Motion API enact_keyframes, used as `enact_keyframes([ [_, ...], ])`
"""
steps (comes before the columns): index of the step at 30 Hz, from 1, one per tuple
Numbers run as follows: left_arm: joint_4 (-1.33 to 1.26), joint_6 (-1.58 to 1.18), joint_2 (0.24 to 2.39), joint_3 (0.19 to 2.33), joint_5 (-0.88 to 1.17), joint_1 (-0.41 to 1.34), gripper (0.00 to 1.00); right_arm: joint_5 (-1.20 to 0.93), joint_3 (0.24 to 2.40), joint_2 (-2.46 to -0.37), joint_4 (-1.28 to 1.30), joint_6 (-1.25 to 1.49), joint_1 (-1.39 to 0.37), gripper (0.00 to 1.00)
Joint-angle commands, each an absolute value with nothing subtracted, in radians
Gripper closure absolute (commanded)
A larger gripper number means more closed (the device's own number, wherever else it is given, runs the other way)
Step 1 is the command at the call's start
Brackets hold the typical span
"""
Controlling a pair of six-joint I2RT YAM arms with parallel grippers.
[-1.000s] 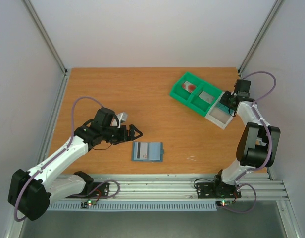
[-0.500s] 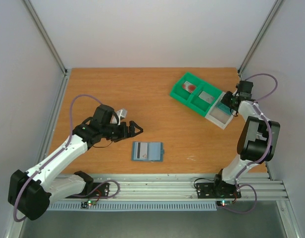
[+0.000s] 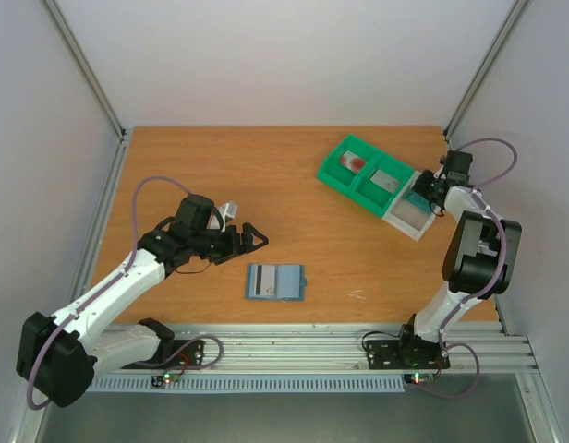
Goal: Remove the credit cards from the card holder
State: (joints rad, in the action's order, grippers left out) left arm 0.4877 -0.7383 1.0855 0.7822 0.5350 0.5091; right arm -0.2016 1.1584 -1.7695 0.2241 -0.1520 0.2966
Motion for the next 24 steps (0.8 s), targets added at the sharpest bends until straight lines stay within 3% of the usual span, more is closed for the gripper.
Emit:
enact_keyframes([
  [1,0.426,-0.759,1.083,0.767,0.545,0.509,0.01,-0.192,1.191,-1.785,0.211,-0.142,0.308,0.93],
  [5,0.430,-0.750,1.099,0.777,0.554,0.509,0.01,-0.149,1.193,-1.783,0.230,-0.138,0.308,0.88],
  [24,0.478,-0.702,1.108,0.804,0.525,0.509,0.01,-0.080,1.218,-1.790,0.256,-0.125,0.308,0.83],
])
